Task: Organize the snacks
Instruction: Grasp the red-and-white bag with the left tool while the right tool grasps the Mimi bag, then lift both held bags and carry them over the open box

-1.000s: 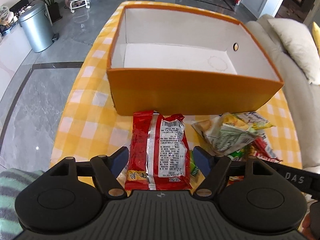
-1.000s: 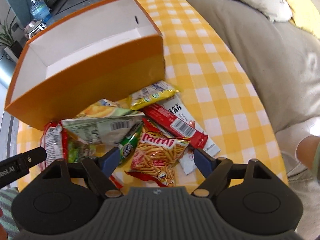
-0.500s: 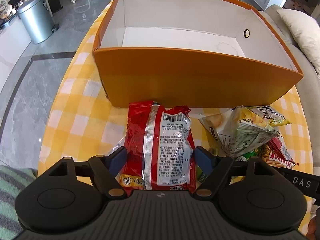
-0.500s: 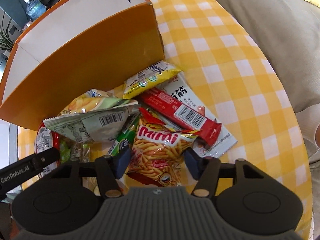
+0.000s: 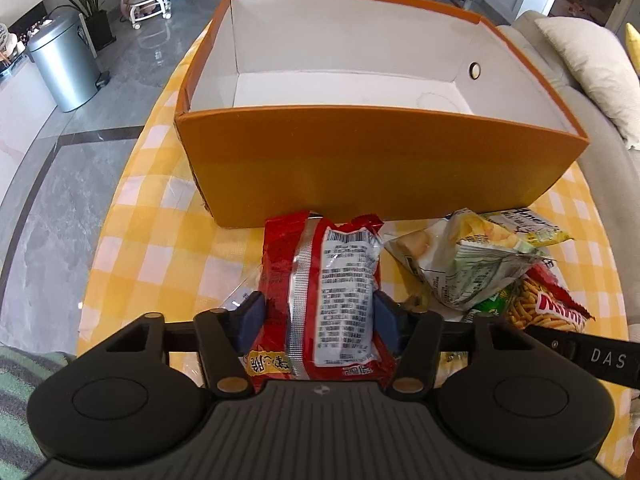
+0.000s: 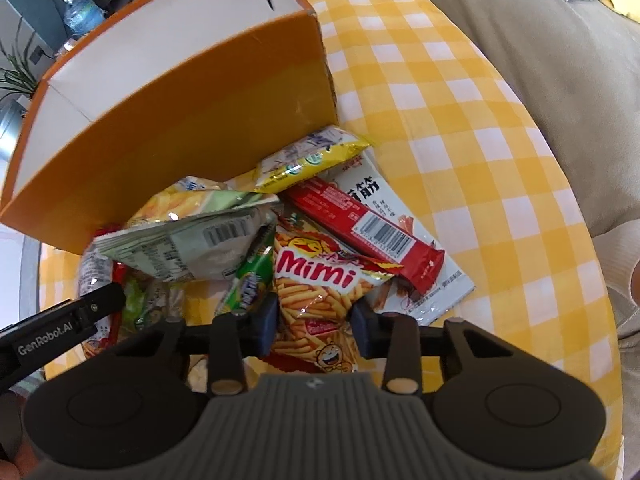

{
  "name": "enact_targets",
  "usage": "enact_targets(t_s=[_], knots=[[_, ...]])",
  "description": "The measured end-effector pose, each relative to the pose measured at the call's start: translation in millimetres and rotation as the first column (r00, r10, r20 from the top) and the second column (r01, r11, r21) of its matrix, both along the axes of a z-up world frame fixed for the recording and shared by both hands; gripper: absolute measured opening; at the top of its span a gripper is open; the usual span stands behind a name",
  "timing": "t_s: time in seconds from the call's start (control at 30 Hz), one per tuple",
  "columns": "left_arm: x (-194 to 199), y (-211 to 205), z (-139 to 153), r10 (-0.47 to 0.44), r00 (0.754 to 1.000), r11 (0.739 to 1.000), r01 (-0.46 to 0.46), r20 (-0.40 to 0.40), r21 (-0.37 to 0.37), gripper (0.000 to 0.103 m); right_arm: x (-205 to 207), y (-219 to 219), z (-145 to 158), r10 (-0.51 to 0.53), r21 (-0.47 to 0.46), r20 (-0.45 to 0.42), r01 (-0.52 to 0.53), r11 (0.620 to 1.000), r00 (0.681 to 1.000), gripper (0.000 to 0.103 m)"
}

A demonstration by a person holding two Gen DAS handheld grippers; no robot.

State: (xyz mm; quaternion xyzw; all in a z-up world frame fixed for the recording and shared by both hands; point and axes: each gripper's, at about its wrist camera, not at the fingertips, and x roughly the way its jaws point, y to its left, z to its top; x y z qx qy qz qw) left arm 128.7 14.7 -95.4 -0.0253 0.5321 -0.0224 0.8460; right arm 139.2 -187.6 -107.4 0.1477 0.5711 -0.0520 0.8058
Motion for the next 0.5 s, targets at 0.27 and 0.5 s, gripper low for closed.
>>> enact_targets(t_s=[0.27, 0.5], knots=[[-19.1, 1.8, 23.1, -0.01, 0.999, 0.999, 0.012, 0.053, -0.042, 0.049, -10.2, -0.1, 23.0, 0.021, -0.001, 0.059, -0.021, 1.0, 0.998, 0.034], [-33.5, 8.3, 43.9, -0.004, 0.995, 0.996, 0.014, 0.104, -0.088, 0.046, -22.8, 2.2, 47.7, 0.045, -0.011, 0.139, -0.044, 0.999, 0.989, 0.034]])
